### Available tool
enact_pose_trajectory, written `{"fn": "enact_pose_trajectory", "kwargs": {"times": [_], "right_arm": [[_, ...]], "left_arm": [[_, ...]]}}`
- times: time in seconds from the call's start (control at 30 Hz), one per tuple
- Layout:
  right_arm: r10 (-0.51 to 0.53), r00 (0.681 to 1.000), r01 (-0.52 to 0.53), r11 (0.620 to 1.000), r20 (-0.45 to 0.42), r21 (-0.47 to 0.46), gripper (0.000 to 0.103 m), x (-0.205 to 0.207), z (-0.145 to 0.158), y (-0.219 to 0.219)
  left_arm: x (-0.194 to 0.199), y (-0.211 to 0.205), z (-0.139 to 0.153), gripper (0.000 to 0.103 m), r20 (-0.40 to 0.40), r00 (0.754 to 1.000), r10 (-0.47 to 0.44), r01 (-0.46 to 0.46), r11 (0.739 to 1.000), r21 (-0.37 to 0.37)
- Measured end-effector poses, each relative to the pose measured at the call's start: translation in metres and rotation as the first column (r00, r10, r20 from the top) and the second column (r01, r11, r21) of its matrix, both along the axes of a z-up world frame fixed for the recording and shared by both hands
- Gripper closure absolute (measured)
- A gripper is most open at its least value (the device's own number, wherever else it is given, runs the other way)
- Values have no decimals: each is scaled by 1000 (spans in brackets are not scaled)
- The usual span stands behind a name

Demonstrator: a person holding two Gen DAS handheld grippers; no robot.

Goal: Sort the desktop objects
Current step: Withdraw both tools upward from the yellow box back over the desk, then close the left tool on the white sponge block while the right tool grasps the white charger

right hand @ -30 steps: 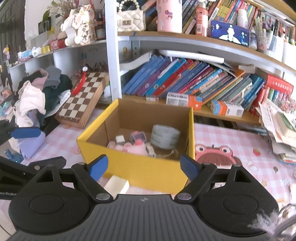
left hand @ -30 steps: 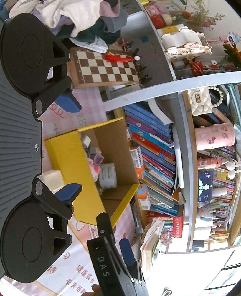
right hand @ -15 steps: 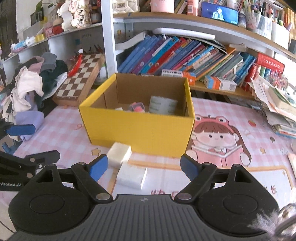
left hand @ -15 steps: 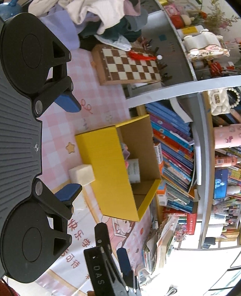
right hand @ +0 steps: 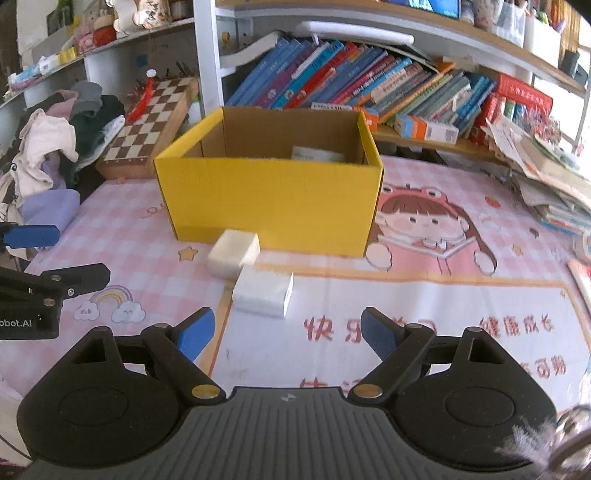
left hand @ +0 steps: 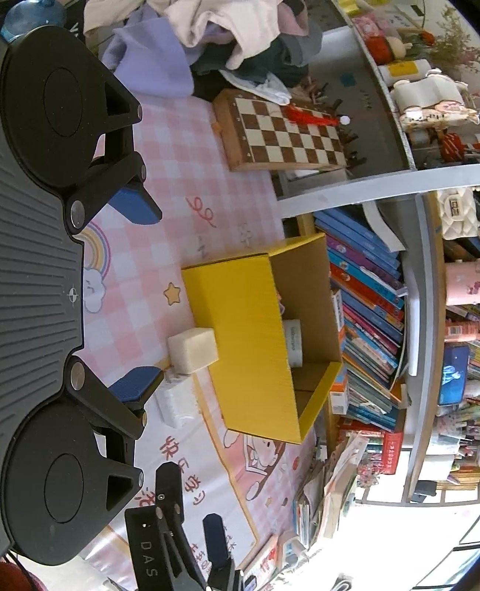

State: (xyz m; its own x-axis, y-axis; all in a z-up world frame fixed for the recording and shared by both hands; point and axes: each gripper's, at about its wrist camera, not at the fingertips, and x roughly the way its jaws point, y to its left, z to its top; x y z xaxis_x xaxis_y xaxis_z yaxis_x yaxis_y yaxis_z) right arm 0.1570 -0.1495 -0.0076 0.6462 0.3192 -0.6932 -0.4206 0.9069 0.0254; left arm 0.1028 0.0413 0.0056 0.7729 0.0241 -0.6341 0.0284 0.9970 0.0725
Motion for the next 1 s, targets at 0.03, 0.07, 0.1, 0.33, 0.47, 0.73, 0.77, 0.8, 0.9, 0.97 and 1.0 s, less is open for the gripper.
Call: {"fn": "enact_pose_trajectory", "kwargs": {"times": [0.03,0.07,0.1,0.33,0.47,0.73,0.77,0.8,0.9,0.97,1.0], "right_arm": [[3,1000,-3,1000,-3,-2,17,-1,-1,1],[5,1000,-5,1000,-6,-3,17,-2,-2,2],[11,1000,-11,1000,-9,-6,16,-2,-3,4],[55,998,-56,997,-33,-44,15,-5,-13,17],[59,998,-60,997,-34,-47,15,-2,-13,18],[63,997,-65,997,-43,-46,15,5,-14,18],[65,997,-67,997,-44,-46,15,6,-14,18],[68,997,-70,996,-45,-46,15,8,-14,18],[79,996,-81,996,-51,-45,15,12,-16,19],[87,995,-90,995,-56,-45,15,15,-17,19],[91,994,-94,995,-58,-45,15,16,-18,20]], "left_arm": [[0,0,-1,17,-3,1000,0,0,1000,-1],[0,-1,-2,17,-5,1000,0,0,1000,-2],[0,-1,-3,17,-8,1000,-1,1,1000,-3],[1,-11,-20,16,-67,997,-23,24,1000,5],[3,-8,-20,16,-65,998,-8,7,1000,-4],[8,-5,-21,16,-65,998,14,-14,1000,-5],[9,-5,-21,16,-65,998,17,-18,1000,-5],[9,-4,-21,16,-66,998,22,-22,1000,-5],[11,-3,-21,16,-68,997,37,-37,999,-9],[13,-2,-22,16,-71,996,47,-48,999,-11],[14,-2,-23,16,-73,996,51,-52,999,-11]]}}
